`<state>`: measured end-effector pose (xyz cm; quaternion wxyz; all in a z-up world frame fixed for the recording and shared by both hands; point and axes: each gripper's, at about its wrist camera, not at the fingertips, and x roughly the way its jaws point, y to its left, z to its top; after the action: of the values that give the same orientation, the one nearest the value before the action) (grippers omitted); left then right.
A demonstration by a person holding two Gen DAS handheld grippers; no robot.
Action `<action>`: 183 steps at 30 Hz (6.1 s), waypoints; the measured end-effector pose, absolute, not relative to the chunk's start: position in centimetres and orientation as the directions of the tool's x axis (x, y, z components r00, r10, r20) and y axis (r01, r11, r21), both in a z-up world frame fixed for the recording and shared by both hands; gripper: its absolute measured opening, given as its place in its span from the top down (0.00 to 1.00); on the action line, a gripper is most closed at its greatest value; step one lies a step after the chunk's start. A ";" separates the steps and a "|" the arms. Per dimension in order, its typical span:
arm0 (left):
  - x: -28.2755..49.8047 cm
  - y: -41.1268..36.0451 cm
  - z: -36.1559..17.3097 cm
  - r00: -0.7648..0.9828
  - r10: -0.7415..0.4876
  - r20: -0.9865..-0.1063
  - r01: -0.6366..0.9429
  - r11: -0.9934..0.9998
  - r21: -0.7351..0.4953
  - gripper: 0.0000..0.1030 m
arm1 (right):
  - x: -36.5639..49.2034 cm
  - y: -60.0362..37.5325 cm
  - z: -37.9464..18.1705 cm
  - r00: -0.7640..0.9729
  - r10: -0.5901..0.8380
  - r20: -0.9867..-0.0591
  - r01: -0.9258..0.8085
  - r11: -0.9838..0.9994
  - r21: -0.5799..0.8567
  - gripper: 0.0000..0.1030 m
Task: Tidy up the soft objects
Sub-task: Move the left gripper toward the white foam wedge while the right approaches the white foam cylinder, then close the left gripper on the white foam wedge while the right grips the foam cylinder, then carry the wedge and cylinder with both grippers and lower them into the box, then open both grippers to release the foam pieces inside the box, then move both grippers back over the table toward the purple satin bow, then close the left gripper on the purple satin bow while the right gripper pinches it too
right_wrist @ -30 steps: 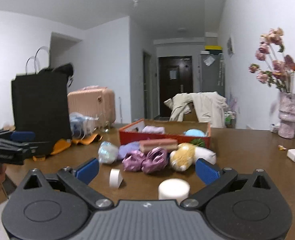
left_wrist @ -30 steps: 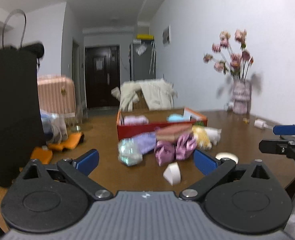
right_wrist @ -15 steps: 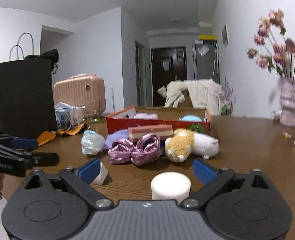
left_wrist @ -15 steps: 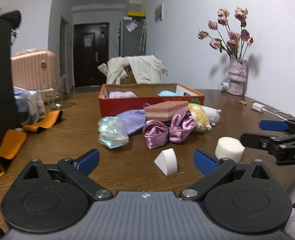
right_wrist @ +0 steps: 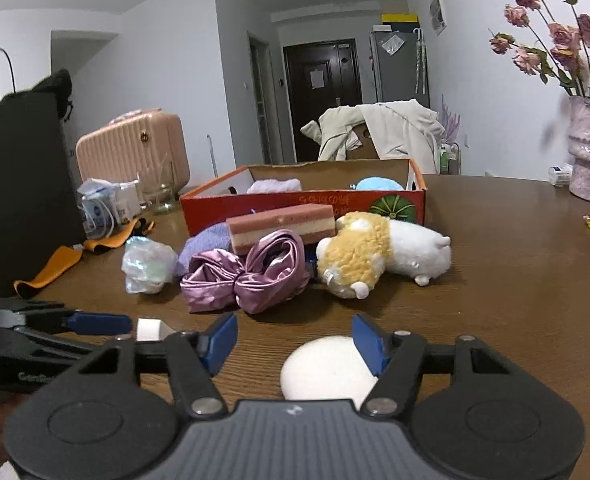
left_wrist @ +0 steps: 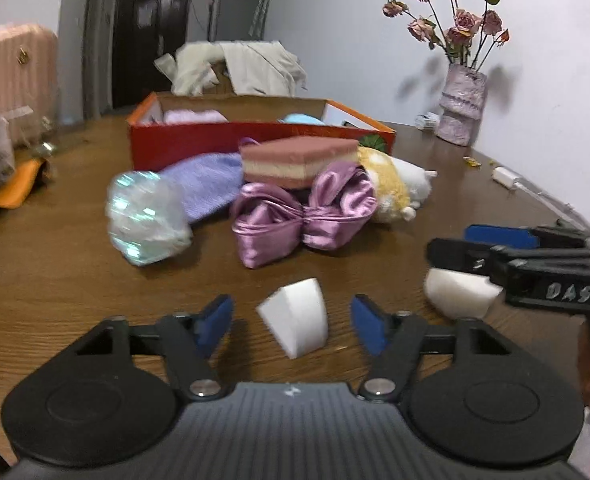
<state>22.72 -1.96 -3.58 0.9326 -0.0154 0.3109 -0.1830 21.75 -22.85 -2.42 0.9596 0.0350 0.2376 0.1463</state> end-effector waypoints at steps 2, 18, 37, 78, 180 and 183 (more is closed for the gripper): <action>23.3 -2.1 -3.9 0.711 -0.397 -0.581 0.349 0.916 -0.199 0.66 | 22.3 -22.8 -2.6 0.845 0.280 -0.456 -0.248 0.960 0.129 0.38; 22.3 1.3 -2.6 0.767 -0.322 -0.554 0.271 0.947 -0.175 0.46 | 23.1 -23.3 -2.8 0.845 0.231 -0.482 -0.207 0.973 0.103 0.38; 21.8 -1.4 -3.6 0.748 -0.311 -0.586 0.309 0.945 -0.108 0.52 | 22.5 -22.1 -3.5 0.757 0.406 -0.513 -0.293 0.911 0.289 0.52; 43.9 -0.6 8.2 0.770 -0.315 -0.555 0.324 0.942 -0.087 0.65 | 43.0 -23.3 7.3 0.764 0.445 -0.467 -0.366 0.895 0.255 0.46; 31.4 -0.6 -2.8 0.738 -0.334 -0.586 0.264 0.943 -0.204 0.82 | 32.8 -20.6 -3.2 0.760 0.370 -0.535 -0.297 0.929 0.221 0.84; 31.0 -0.7 -2.5 0.736 -0.336 -0.588 0.275 0.942 -0.193 0.85 | 32.6 -20.7 -3.2 0.757 0.376 -0.535 -0.296 0.926 0.233 0.89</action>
<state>31.04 -0.73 -2.54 0.9304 -0.0466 0.3244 -0.1642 32.63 -20.71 -3.18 0.9348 0.0669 0.2988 0.1800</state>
